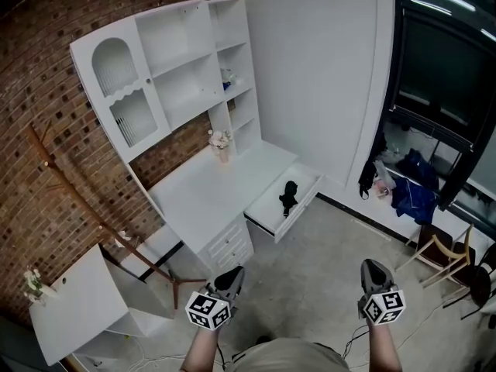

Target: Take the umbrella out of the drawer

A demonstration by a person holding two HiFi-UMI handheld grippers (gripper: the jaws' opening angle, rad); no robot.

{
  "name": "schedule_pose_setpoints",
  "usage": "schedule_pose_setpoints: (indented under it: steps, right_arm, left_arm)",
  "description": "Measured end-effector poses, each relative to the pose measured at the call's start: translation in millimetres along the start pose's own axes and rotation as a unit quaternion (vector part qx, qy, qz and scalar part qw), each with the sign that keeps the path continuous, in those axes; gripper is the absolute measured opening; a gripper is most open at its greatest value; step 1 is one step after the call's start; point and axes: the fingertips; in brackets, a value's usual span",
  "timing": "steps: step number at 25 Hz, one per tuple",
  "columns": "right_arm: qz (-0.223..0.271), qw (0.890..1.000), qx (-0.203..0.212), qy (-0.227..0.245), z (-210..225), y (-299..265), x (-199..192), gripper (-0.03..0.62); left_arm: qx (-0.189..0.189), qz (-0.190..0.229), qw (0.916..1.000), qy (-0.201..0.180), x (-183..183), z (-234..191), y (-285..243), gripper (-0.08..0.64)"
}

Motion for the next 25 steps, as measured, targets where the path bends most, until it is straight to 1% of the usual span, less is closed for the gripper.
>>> schedule_pose_setpoints:
  steps: [6,12,18,25]
  right_arm:
    - [-0.003,1.000,0.000,-0.017,16,8,-1,0.037]
    - [-0.006,1.000,0.013,-0.016,29,18,-3,0.037]
    - [-0.023,0.999,0.028,-0.019,46,26,-10,0.037]
    - [-0.027,0.998,0.048,-0.011,57,30,-9,0.037]
  left_arm:
    - [0.003,-0.003,1.0000,0.000,-1,19,-2,0.026]
    - [0.011,-0.010,0.9999,0.003,-6,41,-7,0.026]
    - [0.022,-0.008,0.9996,0.014,-10,62,-13,0.026]
    - [0.023,-0.010,0.9995,0.017,-11,83,-26,0.026]
Point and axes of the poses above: the fingertips, and each gripper's own axes: y backward along the fingers, z to its right, x out of its top, and after that the axes turned 7 degrees about -y, right-handed
